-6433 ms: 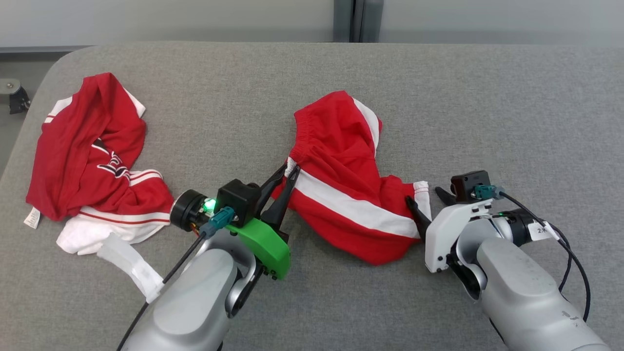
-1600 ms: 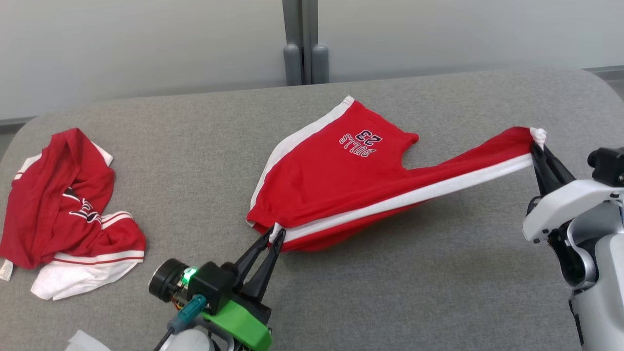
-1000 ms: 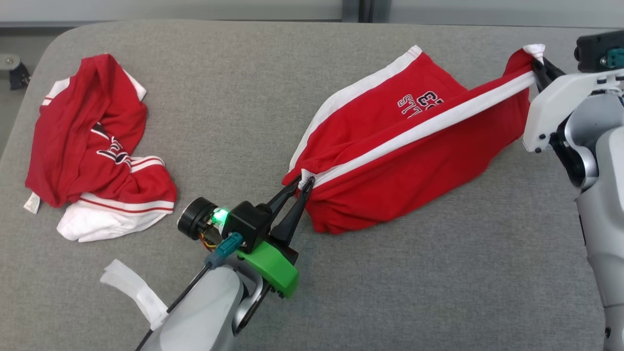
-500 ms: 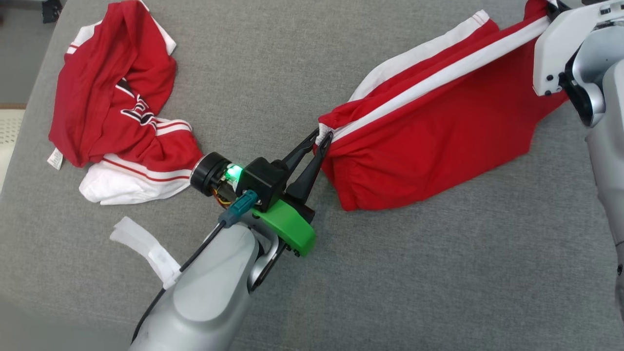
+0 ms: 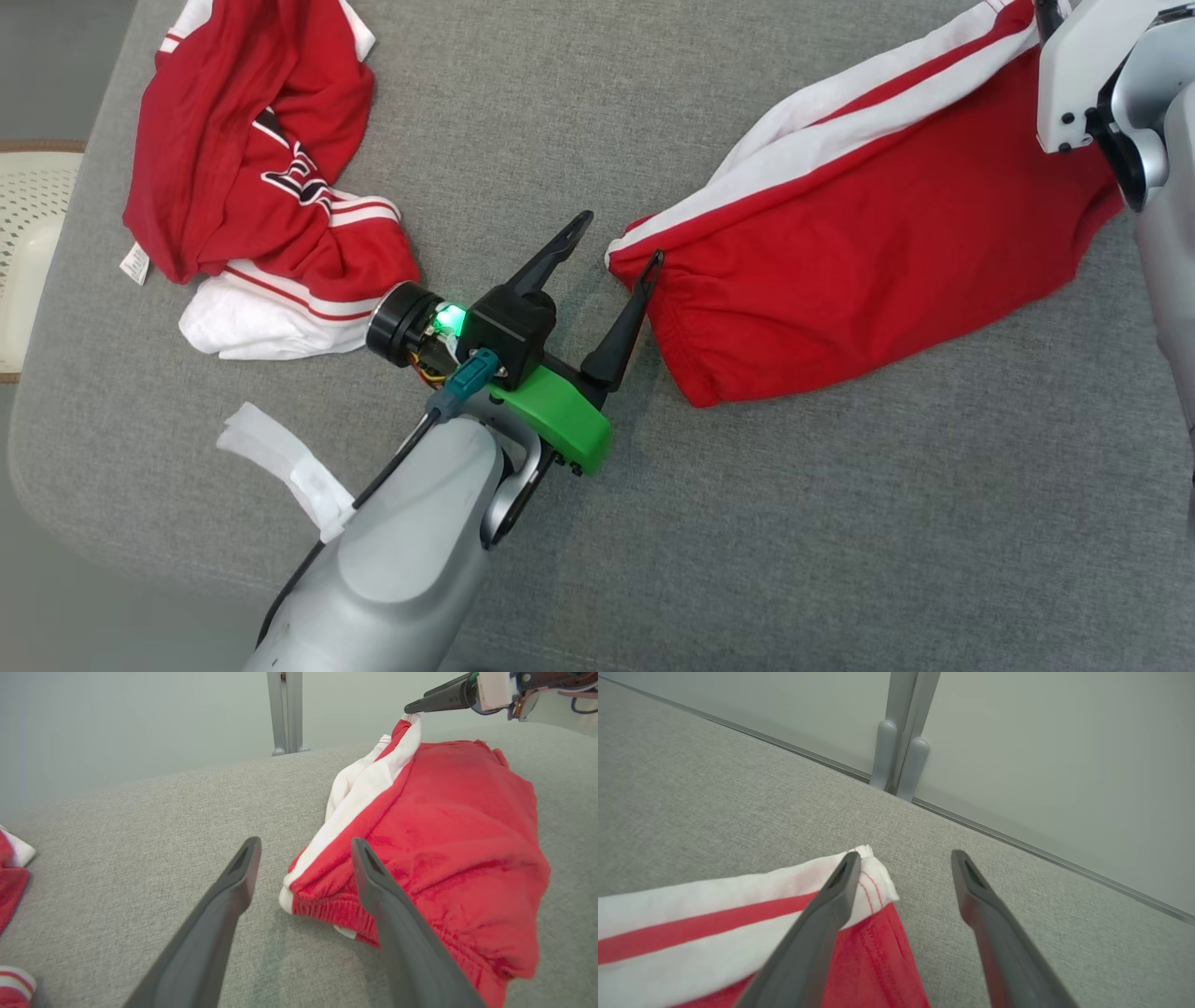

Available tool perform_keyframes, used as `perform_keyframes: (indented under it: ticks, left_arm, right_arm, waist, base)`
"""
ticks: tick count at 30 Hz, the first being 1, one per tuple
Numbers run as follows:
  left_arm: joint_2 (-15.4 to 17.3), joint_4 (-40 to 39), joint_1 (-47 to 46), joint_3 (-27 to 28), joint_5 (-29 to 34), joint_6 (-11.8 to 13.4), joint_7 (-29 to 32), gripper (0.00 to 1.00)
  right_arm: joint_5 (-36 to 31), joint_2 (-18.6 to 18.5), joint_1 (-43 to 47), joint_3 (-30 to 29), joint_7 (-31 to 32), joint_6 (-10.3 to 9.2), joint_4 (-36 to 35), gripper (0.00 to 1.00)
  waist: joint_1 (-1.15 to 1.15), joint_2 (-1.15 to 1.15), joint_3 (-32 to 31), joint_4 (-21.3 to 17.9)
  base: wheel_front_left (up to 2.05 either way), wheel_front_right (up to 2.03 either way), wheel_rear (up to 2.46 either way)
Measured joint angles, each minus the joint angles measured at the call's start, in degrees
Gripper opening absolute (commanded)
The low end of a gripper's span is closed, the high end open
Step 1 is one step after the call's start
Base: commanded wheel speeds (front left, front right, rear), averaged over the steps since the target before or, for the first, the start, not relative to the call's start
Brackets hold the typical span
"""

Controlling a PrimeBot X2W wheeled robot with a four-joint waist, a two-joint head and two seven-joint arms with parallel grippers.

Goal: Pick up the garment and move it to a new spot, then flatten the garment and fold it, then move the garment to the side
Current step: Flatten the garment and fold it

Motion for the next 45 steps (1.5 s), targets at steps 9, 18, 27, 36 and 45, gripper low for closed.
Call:
perform_keyframes:
  ticks: [9, 18, 27, 36, 45]
  left_arm:
    - [-0.02, -0.74, 0.68, 3.6, 0.49, 2.1, 0.0, 1.0]
    - [0.99, -3.56, 6.55, 12.14, 1.57, 4.14, 0.0, 1.0]
    - [1.14, -10.79, 15.22, 21.75, 2.0, 4.76, 0.0, 1.0]
    - [0.21, -15.93, 23.56, 25.96, 4.07, 3.75, -0.01, 1.0]
    - [0.02, -19.4, 30.06, 26.73, 4.82, 3.48, -0.01, 1.0]
  right_arm:
    - [-1.74, 0.6, 0.02, -4.12, -5.08, -0.01, 4.85, 1.0]
    - [4.88, 4.75, 5.5, -2.85, -15.53, -0.02, 5.32, 1.0]
    - [21.32, 6.16, 18.52, 6.77, -25.6, -0.02, -6.76, 1.0]
    - [23.64, 6.46, 36.75, 2.89, -28.4, -0.07, -27.1, 1.0]
    - [18.0, 12.39, 49.45, -1.29, -28.46, -0.03, -38.52, 1.0]
  waist:
    - [0.0, 0.0, -2.82, -1.67]
    - [0.0, 0.0, -8.18, -5.01]
    - [0.0, 0.0, -13.28, -10.19]
    - [-0.01, 0.0, -17.26, -15.16]
    - [-0.01, 0.0, -19.64, -18.49]
  base:
    - [0.0, 0.0, 0.0]
    - [0.0, 0.0, 0.0]
    - [0.0, 0.0, 0.0]
    - [0.0, 0.0, 0.0]
    - [0.0, 0.0, 0.0]
